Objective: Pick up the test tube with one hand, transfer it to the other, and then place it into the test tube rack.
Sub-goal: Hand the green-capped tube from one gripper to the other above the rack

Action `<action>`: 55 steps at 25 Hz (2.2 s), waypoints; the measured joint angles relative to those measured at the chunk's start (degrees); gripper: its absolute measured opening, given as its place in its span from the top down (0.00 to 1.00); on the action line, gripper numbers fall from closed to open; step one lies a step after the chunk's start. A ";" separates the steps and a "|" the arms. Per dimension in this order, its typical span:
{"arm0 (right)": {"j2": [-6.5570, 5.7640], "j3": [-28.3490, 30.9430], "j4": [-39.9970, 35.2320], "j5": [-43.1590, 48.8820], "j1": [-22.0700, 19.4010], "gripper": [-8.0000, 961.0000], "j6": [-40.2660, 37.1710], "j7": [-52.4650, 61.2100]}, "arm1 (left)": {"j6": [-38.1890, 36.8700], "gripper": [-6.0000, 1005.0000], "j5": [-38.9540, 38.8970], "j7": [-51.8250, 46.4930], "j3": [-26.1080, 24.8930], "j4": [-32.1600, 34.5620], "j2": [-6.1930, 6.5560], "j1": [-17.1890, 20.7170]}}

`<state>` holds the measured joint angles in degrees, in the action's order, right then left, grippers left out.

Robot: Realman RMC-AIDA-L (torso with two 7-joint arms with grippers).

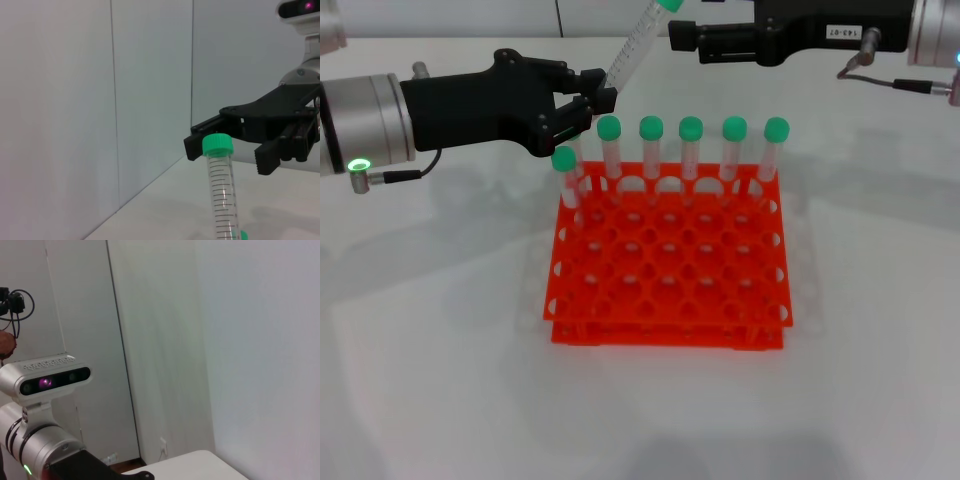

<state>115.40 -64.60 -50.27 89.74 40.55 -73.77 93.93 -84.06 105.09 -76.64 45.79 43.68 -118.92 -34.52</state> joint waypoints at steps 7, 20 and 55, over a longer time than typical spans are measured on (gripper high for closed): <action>0.16 -0.19 0.00 0.00 0.53 0.16 0.10 0.03 | 0.13 0.80 0.02 0.02 0.00 0.00 0.00 -0.02; 0.23 -0.18 0.00 -0.25 1.14 0.35 0.10 0.03 | -0.10 0.80 -1.11 0.20 0.00 0.00 0.00 -0.11; 0.17 -1.50 0.00 -2.14 1.29 0.57 0.49 -0.41 | 0.31 0.81 -1.22 0.39 1.49 0.00 0.01 -0.30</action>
<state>115.57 -66.09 -50.27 87.60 41.84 -73.29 93.52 -83.76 103.88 -76.25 47.29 43.68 -118.91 -34.82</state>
